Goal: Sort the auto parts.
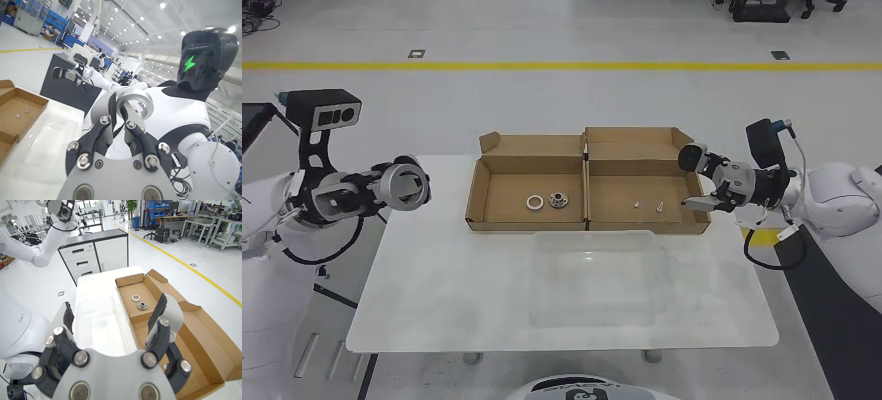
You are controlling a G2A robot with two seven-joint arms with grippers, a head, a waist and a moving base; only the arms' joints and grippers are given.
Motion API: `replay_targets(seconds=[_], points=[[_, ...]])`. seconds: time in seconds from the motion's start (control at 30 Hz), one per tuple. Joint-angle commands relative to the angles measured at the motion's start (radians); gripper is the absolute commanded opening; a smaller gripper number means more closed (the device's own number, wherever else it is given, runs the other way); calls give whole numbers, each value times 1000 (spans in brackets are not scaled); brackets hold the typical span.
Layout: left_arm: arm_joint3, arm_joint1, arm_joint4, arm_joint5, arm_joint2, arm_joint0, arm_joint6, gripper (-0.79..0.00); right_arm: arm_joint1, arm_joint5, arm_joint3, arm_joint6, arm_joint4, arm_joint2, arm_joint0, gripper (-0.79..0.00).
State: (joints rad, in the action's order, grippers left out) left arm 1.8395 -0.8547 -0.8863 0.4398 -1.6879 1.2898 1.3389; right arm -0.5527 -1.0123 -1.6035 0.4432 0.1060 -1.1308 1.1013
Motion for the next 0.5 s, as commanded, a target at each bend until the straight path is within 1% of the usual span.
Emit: replay_targets(seconds=[0.0,0.3,0.47], points=[[3,-1,8,-4,-2,3,-25,-785,0,0,0,0,0,0,0,0],[18,-14,-148,-47,-3,10,-102,-785,0,0,0,0,0,0,0,0],[23,-20,-197,-63,-9,10,-114,-785,0,0,0,0,0,0,0,0]])
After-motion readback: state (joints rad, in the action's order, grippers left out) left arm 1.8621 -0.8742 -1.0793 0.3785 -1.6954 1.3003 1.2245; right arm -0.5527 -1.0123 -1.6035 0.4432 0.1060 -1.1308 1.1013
